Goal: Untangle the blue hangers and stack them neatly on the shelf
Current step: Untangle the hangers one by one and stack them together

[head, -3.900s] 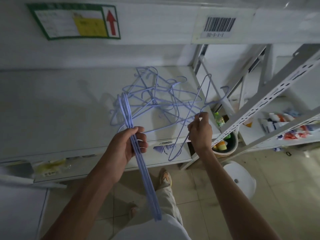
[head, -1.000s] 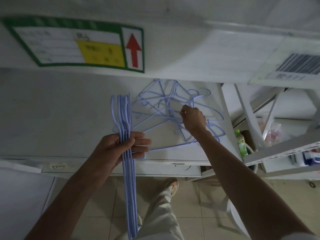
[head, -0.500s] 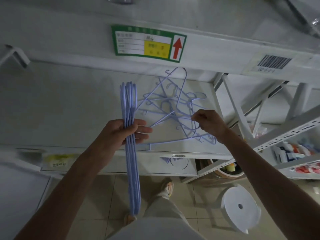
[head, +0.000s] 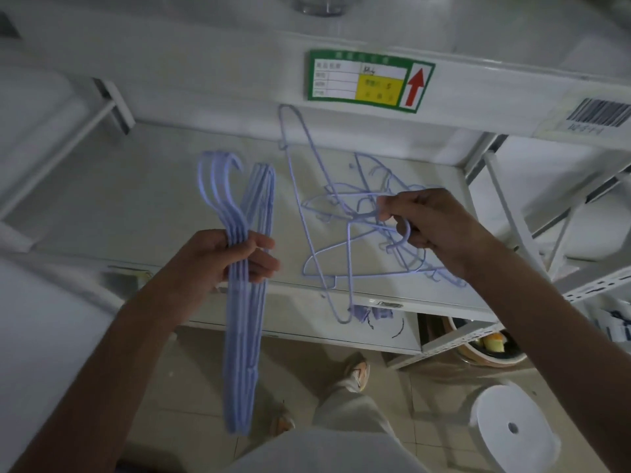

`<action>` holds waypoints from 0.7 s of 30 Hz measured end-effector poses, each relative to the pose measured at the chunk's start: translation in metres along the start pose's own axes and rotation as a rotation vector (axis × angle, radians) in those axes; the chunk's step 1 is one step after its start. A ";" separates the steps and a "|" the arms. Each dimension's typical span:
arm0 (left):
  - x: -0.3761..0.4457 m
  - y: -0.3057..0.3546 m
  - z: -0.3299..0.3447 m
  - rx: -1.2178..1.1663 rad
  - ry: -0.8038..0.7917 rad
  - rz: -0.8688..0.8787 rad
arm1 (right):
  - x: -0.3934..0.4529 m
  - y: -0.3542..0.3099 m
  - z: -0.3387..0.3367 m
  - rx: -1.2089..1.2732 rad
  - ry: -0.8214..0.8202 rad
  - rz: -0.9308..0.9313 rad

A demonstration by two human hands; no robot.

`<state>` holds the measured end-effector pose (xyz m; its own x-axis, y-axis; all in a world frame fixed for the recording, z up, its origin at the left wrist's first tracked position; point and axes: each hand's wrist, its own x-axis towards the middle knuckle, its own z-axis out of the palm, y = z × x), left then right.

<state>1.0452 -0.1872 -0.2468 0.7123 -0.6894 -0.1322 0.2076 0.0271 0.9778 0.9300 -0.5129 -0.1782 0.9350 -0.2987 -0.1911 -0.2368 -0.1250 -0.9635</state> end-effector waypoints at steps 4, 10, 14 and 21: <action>-0.033 0.016 -0.040 0.011 0.062 0.027 | 0.007 -0.012 0.011 -0.157 -0.064 0.012; -0.063 0.026 -0.075 0.102 0.189 0.014 | 0.022 -0.017 0.040 -0.553 -0.201 -0.082; -0.083 0.032 -0.109 0.080 0.286 0.034 | 0.031 -0.024 0.055 -0.826 -0.265 -0.181; -0.101 0.050 -0.154 0.152 0.319 0.094 | 0.029 -0.041 0.083 -1.160 -0.100 -0.316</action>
<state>1.0873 -0.0044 -0.2095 0.9018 -0.4278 -0.0614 0.0467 -0.0449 0.9979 0.9883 -0.4375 -0.1596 0.9986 -0.0338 -0.0406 -0.0425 -0.9703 -0.2382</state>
